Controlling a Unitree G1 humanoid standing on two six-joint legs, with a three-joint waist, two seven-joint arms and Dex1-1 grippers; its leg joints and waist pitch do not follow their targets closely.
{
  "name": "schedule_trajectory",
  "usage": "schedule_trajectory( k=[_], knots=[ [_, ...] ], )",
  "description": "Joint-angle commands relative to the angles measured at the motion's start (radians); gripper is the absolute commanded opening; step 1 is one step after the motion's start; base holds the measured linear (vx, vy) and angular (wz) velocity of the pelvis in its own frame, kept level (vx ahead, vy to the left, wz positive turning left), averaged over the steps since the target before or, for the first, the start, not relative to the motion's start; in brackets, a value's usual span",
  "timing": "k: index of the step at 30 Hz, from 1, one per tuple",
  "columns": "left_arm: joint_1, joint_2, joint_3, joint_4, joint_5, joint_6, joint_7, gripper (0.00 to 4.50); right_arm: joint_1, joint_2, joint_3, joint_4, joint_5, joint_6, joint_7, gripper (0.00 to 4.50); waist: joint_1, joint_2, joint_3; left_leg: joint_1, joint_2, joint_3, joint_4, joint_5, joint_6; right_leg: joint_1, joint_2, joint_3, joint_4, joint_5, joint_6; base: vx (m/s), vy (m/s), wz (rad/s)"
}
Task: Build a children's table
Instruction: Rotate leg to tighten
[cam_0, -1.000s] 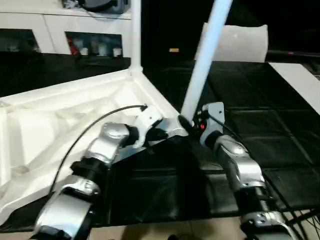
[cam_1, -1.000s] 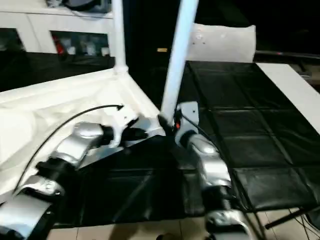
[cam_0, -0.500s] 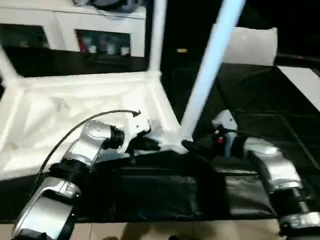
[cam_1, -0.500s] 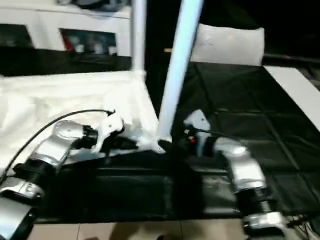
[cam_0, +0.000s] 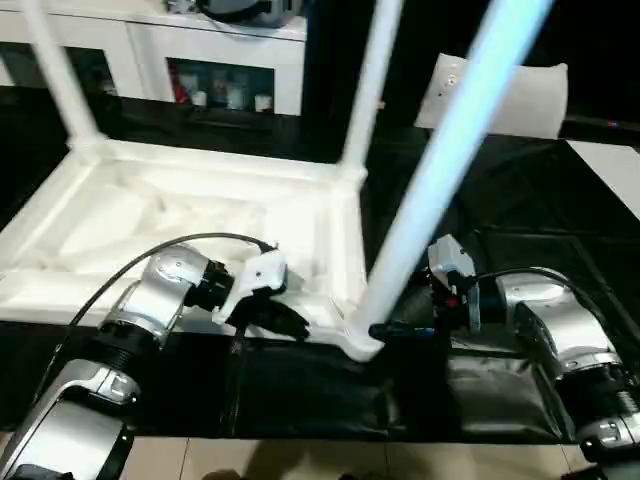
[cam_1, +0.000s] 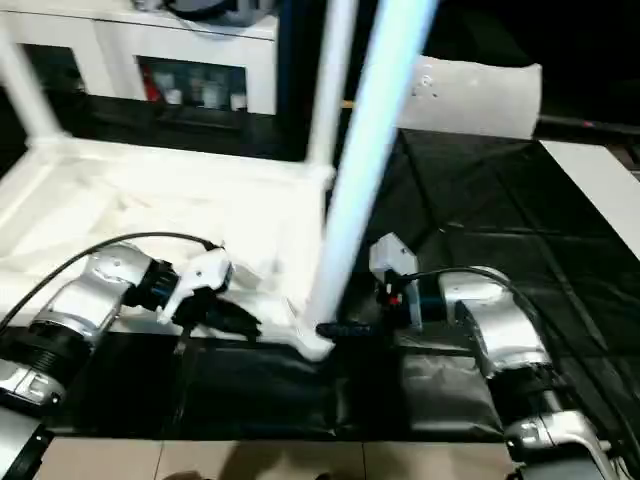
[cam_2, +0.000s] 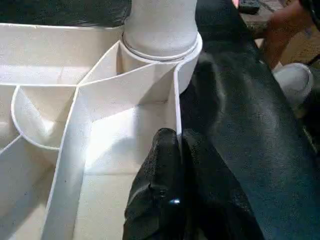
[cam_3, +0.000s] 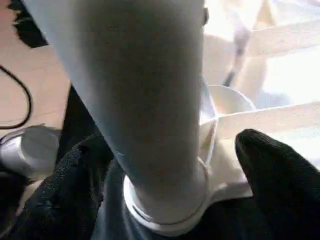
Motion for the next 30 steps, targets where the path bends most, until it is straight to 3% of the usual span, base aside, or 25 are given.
schedule_trajectory(
  k=[1,7,9,12,14,22,24,26,28,30],
  knots=[
    [-0.001,-0.014,-0.045,-0.018,0.018,-0.019,-0.039,0.00,-0.020,0.004,0.012,0.029,-0.019,-0.025,0.028,3.79,-0.004,0.001,-0.056,0.009,0.066,-0.013,-0.071,-0.179,0.053,0.045,-0.079,0.050,-0.060,-0.304,-0.215,0.000,0.000,0.00],
    [-0.001,-0.011,-0.049,-0.019,0.018,-0.021,-0.034,0.00,-0.045,0.033,0.028,0.052,-0.008,-0.020,0.041,3.41,-0.002,-0.001,-0.059,0.007,0.066,-0.012,-0.071,-0.151,0.057,0.048,-0.076,0.049,-0.053,-0.262,-0.222,0.000,0.000,0.00],
    [0.000,-0.011,-0.049,-0.019,0.019,-0.021,-0.032,0.00,-0.050,0.038,0.032,0.056,-0.004,-0.020,0.047,3.10,-0.003,-0.002,-0.057,0.007,0.065,-0.013,-0.071,-0.162,0.054,0.047,-0.078,0.050,-0.055,-0.289,-0.216,0.000,0.000,0.00],
    [0.000,-0.011,-0.048,-0.017,0.021,-0.022,-0.031,0.00,-0.053,0.041,0.033,0.063,-0.004,-0.024,0.053,3.05,-0.003,-0.001,-0.057,0.007,0.065,-0.014,-0.072,-0.175,0.044,0.047,-0.078,0.051,-0.058,-0.316,-0.206,0.000,0.000,0.00],
    [0.001,-0.011,-0.047,-0.016,0.022,-0.023,-0.029,0.00,-0.053,0.043,0.034,0.065,-0.004,-0.023,0.057,2.71,-0.003,0.000,-0.056,0.008,0.066,-0.015,-0.073,-0.178,0.041,0.046,-0.078,0.050,-0.058,-0.318,-0.205,0.000,0.000,0.00],
    [-0.010,-0.054,0.000,0.010,0.013,0.040,0.106,0.00,0.041,0.053,0.015,-0.058,0.040,0.080,-0.011,2.16,0.004,0.000,-0.055,0.011,0.065,-0.014,-0.073,-0.180,0.039,0.044,-0.077,0.052,-0.061,-0.318,-0.198,0.000,0.000,0.00],
    [-0.016,-0.089,0.033,0.019,0.004,0.077,0.196,0.00,0.089,0.081,0.003,-0.104,0.027,0.125,-0.115,2.10,0.002,0.004,-0.051,0.012,0.064,-0.015,-0.077,-0.204,0.030,0.041,-0.076,0.053,-0.067,-0.348,-0.186,0.000,0.000,0.00],
    [-0.020,-0.114,0.054,0.022,-0.003,0.101,0.252,0.00,0.115,0.112,-0.007,-0.120,0.006,0.140,-0.203,2.08,0.000,-0.002,-0.048,0.014,0.062,-0.021,-0.079,-0.242,0.012,0.041,-0.078,0.052,-0.073,-0.424,-0.162,0.000,0.000,0.00],
    [-0.028,-0.150,0.073,0.019,-0.011,0.143,0.317,0.00,0.135,0.172,-0.026,-0.118,-0.024,0.146,-0.334,2.04,-0.011,0.000,-0.046,0.018,0.054,-0.024,-0.077,-0.296,-0.001,0.033,-0.080,0.047,-0.091,-0.559,-0.118,0.000,0.000,0.00],
    [-0.037,-0.180,0.089,0.022,-0.020,0.173,0.364,0.00,0.139,0.214,-0.038,-0.112,-0.039,0.149,-0.422,2.02,-0.020,0.007,-0.045,0.015,0.052,-0.030,-0.077,-0.317,-0.005,0.031,-0.081,0.042,-0.100,-0.624,-0.087,0.000,0.000,0.00]
  ],
)
